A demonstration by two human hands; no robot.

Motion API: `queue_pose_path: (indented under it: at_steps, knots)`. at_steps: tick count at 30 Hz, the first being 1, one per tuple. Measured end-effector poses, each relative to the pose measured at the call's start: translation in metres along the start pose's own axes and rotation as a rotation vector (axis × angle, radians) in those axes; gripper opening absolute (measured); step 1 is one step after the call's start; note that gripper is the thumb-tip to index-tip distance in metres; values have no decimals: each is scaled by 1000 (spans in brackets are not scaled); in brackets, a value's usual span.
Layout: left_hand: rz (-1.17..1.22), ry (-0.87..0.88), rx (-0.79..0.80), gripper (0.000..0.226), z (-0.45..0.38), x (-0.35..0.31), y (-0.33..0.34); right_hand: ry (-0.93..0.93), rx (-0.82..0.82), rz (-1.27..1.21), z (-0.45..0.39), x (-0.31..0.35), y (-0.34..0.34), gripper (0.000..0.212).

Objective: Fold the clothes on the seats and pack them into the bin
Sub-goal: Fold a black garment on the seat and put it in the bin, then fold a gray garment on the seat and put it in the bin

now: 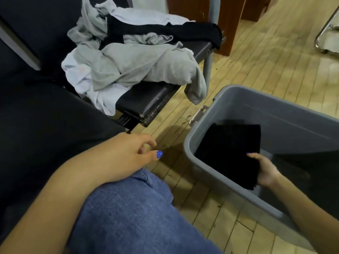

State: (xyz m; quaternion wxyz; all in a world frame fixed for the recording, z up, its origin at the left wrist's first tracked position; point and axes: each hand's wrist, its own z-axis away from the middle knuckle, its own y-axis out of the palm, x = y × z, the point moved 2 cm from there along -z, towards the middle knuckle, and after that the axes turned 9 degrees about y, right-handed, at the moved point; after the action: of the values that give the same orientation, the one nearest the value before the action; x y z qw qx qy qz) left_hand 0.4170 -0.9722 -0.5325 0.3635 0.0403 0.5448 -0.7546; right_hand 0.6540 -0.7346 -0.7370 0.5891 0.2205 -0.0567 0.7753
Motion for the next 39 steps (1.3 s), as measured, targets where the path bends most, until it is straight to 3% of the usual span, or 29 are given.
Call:
queue_pose_path:
  at_steps: [3,10,13,14,18,20,22,23,26,30,31,33,36,39]
  knots:
    - [7,13,2,32,-1,-1,-1,114,-100,193,-47,-26,-12,21]
    - [24,51,15,35,0,-5,-2,7,-214,428,-72,-32,-17,30]
    - [31,69,2,34,-2,-6,-2,-12,-338,715,-65,-32,-21,5]
    - [34,84,-20,32,-2,-7,-2,8,-353,842,-62,-32,-24,8]
    - [-116,277,-207,20,9,-17,-3,26,-340,1425,-69,-26,-23,10]
    - [-102,397,-409,18,21,-20,-8,20,-390,1649,-61,-10,-6,15]
    - [-55,460,-617,19,36,-14,-17,-57,-372,1720,-38,14,38,20]
    - [-40,452,-708,20,44,-8,-23,-129,-334,1746,-27,31,66,23]
    - [79,346,-840,27,67,19,-36,-449,-155,1793,36,73,155,59]
    - [43,228,-903,29,105,61,-50,-607,558,1284,174,63,275,39]
    - [25,203,-909,29,115,70,-53,-676,678,1253,207,54,301,36]
    - [-17,145,-902,30,132,85,-57,-825,814,1322,245,36,348,30]
    - [-160,29,-856,32,154,109,-58,-825,949,1516,278,1,407,24]
    - [-203,-61,-853,29,171,141,-41,-813,914,1741,272,-34,443,21]
